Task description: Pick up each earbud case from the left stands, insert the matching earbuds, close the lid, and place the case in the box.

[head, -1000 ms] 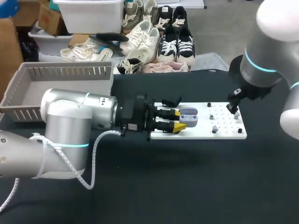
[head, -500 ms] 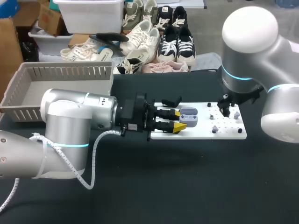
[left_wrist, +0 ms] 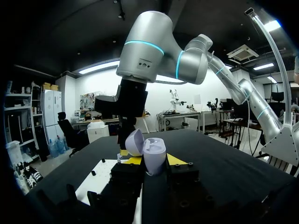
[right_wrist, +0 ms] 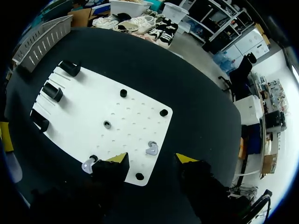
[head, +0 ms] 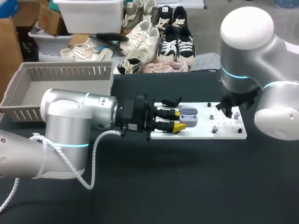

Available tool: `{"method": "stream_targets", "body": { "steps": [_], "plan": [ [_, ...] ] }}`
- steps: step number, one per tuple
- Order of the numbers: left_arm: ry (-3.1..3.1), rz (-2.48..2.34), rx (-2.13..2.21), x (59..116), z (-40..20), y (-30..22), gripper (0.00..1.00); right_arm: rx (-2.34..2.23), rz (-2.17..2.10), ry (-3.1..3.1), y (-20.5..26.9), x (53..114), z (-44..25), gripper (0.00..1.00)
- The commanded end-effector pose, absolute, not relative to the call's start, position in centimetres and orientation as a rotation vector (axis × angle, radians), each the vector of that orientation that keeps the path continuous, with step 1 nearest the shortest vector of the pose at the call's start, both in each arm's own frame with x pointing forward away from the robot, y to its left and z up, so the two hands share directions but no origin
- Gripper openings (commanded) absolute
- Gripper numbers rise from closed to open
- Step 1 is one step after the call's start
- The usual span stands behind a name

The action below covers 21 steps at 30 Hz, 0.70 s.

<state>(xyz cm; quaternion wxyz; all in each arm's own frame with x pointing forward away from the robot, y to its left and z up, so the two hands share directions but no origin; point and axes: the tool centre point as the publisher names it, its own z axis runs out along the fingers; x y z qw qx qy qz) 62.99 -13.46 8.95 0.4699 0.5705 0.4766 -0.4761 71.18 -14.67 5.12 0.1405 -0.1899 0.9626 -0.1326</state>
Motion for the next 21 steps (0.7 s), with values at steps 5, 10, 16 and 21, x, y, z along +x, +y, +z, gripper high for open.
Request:
{"method": "stream_targets", "body": {
  "steps": [5, 10, 16, 21],
  "plan": [
    [1.168, -1.163, 1.395, 62.9, 8.9, -13.5, 0.0, -0.546, -0.391, 2.824, -14.4, 71.5, 4.9, 0.54],
    [1.168, -1.163, 1.395, 62.9, 8.9, -13.5, 0.0, -0.544, -0.391, 2.849, -14.6, 71.5, 4.5, 0.47],
    [1.168, -1.163, 1.395, 62.9, 8.9, -13.5, 0.0, -0.542, -0.391, 2.863, -14.5, 71.5, 4.1, 0.45],
    [1.168, -1.163, 1.395, 62.9, 8.9, -13.5, 0.0, -0.534, -0.392, 2.872, -14.7, 71.6, 3.6, 0.45]
  ]
}}
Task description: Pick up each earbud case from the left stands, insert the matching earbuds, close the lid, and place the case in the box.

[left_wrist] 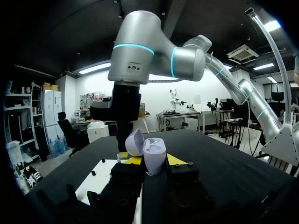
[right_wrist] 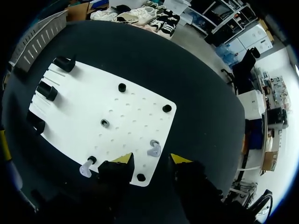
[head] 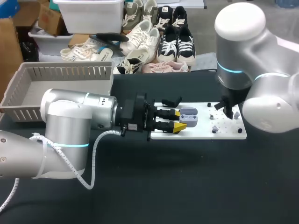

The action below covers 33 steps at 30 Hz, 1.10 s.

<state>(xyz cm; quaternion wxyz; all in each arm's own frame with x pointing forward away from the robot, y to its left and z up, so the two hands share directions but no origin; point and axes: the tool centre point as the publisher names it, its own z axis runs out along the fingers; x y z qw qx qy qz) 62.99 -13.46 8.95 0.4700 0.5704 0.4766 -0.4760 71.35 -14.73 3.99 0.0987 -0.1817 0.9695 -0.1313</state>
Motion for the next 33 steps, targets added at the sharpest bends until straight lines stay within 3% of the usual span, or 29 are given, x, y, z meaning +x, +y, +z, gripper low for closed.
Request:
{"method": "stream_targets", "body": {
  "steps": [1, 33],
  "plan": [
    [1.168, -1.163, 1.395, 62.9, 8.9, -13.5, 0.0, -0.533, -0.393, 2.873, -14.7, 71.6, 3.6, 0.44],
    [1.168, -1.163, 1.395, 62.9, 8.9, -13.5, 0.0, -0.5, -0.388, 2.897, -15.4, 72.0, 2.2, 0.34]
  ]
}}
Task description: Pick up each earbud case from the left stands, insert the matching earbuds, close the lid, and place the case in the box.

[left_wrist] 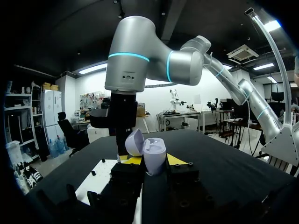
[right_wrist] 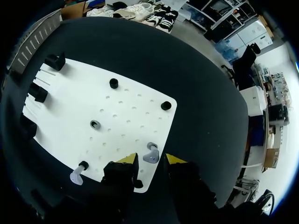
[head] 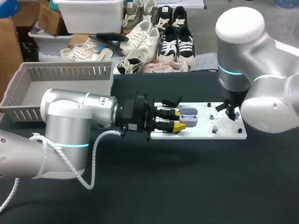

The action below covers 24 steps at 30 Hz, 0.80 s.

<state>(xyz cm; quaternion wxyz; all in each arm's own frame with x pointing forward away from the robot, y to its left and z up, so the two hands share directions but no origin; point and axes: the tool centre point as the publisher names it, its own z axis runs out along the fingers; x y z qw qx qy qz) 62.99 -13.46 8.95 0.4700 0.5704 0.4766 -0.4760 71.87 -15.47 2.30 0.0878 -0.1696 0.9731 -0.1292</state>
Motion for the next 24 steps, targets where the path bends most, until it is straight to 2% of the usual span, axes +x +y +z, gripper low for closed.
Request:
{"method": "stream_targets", "body": {
  "steps": [1, 7, 14, 17, 19, 24],
  "plan": [
    [1.168, -1.163, 1.395, 62.9, 8.89, -13.49, 0.0, -0.499, -0.388, 2.896, -15.44, 72.05, 2.19, 0.34],
    [1.168, -1.163, 1.395, 62.9, 8.89, -13.49, 0.0, -0.498, -0.392, 2.897, -15.48, 72.1, 2.15, 0.32],
    [1.168, -1.163, 1.395, 62.9, 8.89, -13.49, 0.0, -0.494, -0.393, 2.903, -15.59, 72.12, 2.03, 0.22],
    [1.168, -1.163, 1.395, 62.9, 8.89, -13.49, 0.0, -0.494, -0.39, 2.907, -15.64, 72.11, 1.92, 0.12],
    [1.168, -1.163, 1.395, 62.9, 8.89, -13.49, 0.0, -0.495, -0.389, 2.909, -15.64, 72.09, 1.9, 0.0],
    [1.168, -1.163, 1.395, 62.9, 8.89, -13.49, 0.0, -0.494, -0.387, 2.912, -15.64, 72.05, 1.87, 0.0]
  ]
}}
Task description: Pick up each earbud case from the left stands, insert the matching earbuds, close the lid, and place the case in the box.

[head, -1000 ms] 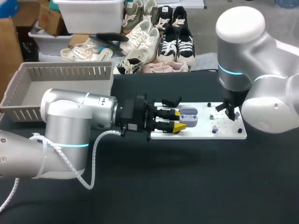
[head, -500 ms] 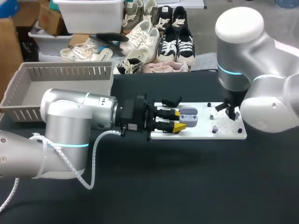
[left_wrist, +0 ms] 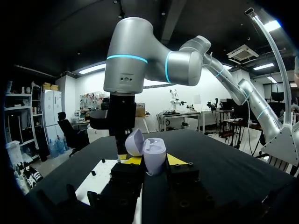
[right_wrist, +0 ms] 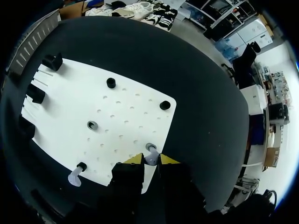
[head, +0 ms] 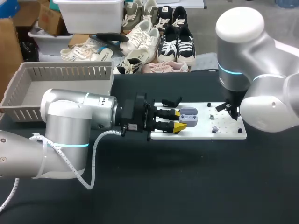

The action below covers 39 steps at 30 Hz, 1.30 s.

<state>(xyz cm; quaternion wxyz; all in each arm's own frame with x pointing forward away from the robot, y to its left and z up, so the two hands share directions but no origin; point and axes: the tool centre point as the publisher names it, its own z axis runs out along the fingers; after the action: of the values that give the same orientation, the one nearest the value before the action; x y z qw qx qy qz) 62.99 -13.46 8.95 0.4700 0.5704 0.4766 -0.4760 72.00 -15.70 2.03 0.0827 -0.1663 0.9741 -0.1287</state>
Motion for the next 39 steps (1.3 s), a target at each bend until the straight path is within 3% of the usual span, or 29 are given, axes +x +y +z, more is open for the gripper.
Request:
{"method": "stream_targets", "body": {
  "steps": [1, 39],
  "plan": [
    [1.168, -1.163, 1.395, 62.9, 8.9, -13.5, 0.0, -0.493, -0.386, 2.912, -15.7, 72.0, 1.9, 0.0],
    [1.168, -1.163, 1.395, 62.9, 8.9, -13.5, 0.0, -0.365, -0.372, 2.939, -15.2, 68.2, 8.3, 0.0]
  ]
}}
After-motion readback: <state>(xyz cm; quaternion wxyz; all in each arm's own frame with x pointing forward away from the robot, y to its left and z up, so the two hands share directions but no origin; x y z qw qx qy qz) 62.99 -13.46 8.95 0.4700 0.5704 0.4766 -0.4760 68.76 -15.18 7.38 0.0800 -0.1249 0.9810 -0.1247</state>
